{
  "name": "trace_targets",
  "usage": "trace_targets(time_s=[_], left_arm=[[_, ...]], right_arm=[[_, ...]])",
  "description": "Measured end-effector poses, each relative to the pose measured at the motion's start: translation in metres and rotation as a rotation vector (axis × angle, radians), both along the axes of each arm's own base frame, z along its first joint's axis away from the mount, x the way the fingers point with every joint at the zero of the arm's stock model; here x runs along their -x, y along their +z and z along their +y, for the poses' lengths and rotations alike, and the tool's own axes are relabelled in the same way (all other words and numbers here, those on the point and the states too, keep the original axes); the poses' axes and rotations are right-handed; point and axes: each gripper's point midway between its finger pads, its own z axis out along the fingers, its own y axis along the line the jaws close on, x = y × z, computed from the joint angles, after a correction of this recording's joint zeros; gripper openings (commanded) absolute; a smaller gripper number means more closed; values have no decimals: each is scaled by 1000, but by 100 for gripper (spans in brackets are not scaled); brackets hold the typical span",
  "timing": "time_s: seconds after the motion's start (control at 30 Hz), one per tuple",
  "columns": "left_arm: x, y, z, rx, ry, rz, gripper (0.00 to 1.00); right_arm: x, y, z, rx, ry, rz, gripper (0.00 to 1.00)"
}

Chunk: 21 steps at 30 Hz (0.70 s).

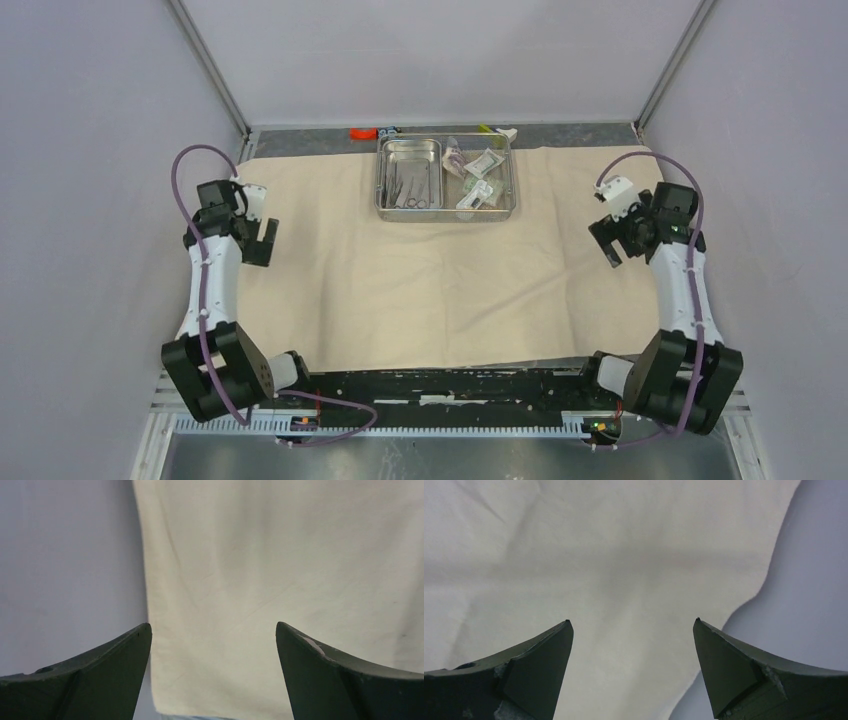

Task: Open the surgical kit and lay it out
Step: Smooth out the surgical kit at the center of the board.

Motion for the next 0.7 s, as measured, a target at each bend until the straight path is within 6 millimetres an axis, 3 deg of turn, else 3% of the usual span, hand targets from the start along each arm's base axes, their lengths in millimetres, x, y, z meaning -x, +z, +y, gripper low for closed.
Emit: trace_targets(time_s=[0.17, 0.3, 0.5, 0.7], left_arm=[[-32, -13, -30, 111, -51, -17, 100], [-48, -18, -44, 152, -81, -33, 100], [-62, -30, -60, 176, -128, -20, 100], [-70, -29, -61, 169, -141, -41, 100]], right_arm=[[38, -6, -21, 109, -18, 60, 97], [69, -41, -34, 134, -40, 193, 96], [105, -86, -38, 134, -43, 355, 95], [144, -107, -44, 180, -42, 471, 94]])
